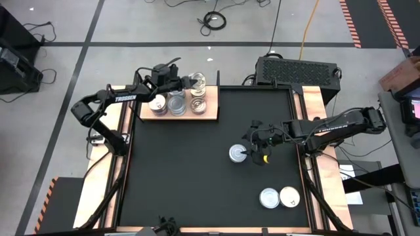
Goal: Stack canned seafood by type on shelf
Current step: Stack the blue tuna can on top of the blue tuna on the shelf
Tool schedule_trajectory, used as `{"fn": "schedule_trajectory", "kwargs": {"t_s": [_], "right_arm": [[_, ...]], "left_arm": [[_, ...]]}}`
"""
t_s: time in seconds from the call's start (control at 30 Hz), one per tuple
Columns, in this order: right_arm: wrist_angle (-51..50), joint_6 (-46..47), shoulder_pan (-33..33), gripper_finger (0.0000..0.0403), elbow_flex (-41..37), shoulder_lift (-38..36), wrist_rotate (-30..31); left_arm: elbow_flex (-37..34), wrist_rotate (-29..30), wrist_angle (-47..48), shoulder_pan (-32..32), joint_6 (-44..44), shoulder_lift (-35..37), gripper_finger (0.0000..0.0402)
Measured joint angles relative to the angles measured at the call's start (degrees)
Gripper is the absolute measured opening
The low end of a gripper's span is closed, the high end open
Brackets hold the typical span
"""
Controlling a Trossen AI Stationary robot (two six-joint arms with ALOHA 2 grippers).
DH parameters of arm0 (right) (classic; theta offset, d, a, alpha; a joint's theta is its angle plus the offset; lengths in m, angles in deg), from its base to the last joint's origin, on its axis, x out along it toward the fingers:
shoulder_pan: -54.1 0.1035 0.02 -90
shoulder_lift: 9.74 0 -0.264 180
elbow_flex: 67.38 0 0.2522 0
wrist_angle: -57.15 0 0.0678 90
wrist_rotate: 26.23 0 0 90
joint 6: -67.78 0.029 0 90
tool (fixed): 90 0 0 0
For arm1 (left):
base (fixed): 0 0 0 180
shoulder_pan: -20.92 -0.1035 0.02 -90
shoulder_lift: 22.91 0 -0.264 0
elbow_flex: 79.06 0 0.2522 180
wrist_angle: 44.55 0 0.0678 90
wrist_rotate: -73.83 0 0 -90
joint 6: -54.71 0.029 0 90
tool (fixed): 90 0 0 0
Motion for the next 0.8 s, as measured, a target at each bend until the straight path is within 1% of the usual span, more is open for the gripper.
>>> {"fn": "schedule_trajectory", "kwargs": {"t_s": [0.17,0.37,0.47,0.53,0.73,0.8], "right_arm": [[-0.14,-0.32,0.00,0.0313,0.00,-0.01,0.01],[0.71,-0.35,0.00,0.0313,0.00,-0.01,-0.01],[1.73,-0.36,0.00,0.0313,0.00,-0.01,-0.01],[2.80,-0.37,0.00,0.0313,0.00,-0.01,-0.01],[3.27,-0.10,0.00,0.0313,0.00,-0.01,0.04],[3.20,0.26,0.00,0.0313,0.00,-0.01,0.04]], "left_arm": [[0.17,-0.19,1.11,-0.09,5.09,0.00,0.0197],[4.64,-2.04,8.98,-0.26,10.87,0.00,0.0198],[7.41,-2.22,13.72,-0.10,11.59,-0.09,0.0198],[8.75,-2.85,15.28,-0.10,11.19,-0.99,0.0198],[13.71,-4.11,20.22,-0.26,10.89,-5.83,0.0198],[14.87,-5.23,20.27,-0.31,9.89,-7.08,0.0198]]}}
